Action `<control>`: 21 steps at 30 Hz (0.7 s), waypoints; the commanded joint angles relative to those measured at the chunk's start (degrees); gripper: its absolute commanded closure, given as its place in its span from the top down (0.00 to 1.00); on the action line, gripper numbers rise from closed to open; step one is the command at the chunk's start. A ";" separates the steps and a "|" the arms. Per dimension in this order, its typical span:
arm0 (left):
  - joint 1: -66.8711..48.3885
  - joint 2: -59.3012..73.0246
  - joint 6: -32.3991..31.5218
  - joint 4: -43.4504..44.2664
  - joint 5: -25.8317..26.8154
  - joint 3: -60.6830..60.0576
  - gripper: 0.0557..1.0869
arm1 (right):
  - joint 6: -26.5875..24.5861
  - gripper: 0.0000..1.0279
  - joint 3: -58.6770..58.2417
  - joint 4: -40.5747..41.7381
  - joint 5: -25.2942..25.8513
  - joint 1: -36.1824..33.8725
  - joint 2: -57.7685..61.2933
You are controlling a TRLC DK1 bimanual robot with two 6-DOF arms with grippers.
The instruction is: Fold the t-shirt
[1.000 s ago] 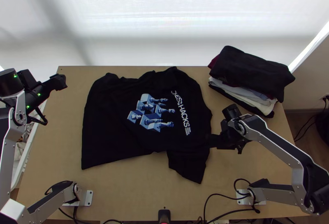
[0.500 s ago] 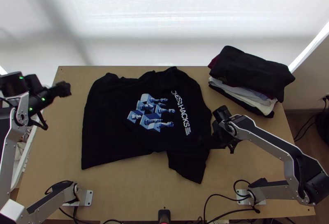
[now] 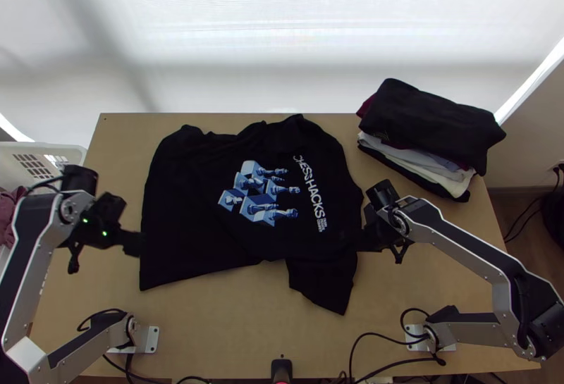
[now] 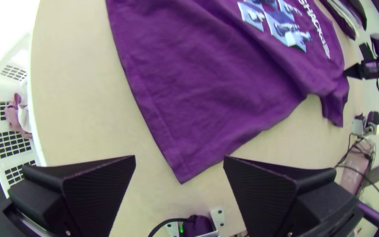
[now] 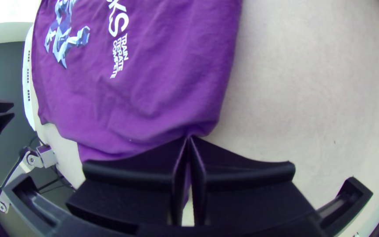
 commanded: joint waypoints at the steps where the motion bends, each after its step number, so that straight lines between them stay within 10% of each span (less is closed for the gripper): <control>1: -1.17 0.40 4.64 -1.23 -2.36 -5.45 0.95 | 1.16 0.03 -0.64 0.25 0.00 -0.22 -0.98; 21: -2.57 4.71 5.00 7.65 -6.31 -22.86 0.80 | 1.16 0.03 -0.73 0.34 0.00 -1.01 -1.24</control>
